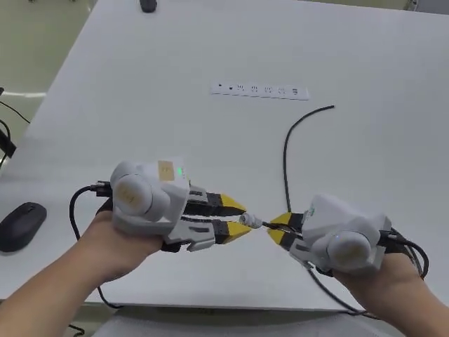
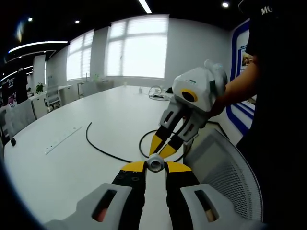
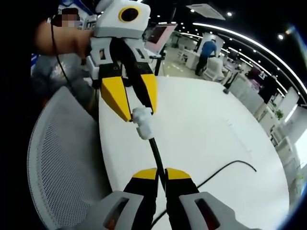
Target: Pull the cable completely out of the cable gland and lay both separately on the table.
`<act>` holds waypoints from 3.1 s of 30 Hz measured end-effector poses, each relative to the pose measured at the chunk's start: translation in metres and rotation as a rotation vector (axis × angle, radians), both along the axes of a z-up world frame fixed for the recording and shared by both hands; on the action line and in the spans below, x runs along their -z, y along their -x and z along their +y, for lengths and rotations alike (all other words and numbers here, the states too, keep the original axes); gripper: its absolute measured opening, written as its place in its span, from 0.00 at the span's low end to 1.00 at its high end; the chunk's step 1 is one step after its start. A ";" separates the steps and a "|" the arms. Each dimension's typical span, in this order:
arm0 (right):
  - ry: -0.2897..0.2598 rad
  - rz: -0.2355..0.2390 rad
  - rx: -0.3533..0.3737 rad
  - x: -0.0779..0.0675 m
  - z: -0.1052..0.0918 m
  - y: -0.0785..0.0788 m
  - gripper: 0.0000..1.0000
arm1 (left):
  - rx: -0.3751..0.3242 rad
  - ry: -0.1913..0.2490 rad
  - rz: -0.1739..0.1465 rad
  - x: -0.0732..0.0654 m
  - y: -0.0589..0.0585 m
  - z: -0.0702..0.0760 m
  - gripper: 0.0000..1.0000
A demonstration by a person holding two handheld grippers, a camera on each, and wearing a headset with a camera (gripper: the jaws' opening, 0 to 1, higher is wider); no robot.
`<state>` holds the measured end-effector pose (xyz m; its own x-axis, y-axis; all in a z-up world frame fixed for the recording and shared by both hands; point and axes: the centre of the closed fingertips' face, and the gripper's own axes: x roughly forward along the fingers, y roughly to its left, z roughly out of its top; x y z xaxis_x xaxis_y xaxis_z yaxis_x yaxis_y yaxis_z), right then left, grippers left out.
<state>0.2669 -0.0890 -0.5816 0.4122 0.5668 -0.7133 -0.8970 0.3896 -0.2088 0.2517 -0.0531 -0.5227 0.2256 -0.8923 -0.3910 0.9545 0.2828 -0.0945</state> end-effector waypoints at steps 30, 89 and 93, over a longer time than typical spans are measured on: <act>-0.001 0.077 0.148 0.002 -0.025 -0.024 0.00 | -0.014 -0.027 0.004 0.010 0.006 0.005 0.16; 0.034 0.145 -0.266 0.058 0.169 -0.073 0.00 | -0.305 -0.036 0.115 0.112 -0.007 0.086 0.16; 0.078 0.171 -0.299 0.083 0.171 -0.068 0.00 | -0.309 -0.059 0.128 0.130 -0.012 0.087 0.16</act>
<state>0.3346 0.0815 -0.6643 0.1068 0.5854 -0.8037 -0.9936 0.0928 -0.0644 0.2641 0.0335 -0.6527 0.4277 -0.7646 -0.4821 0.8043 0.5653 -0.1830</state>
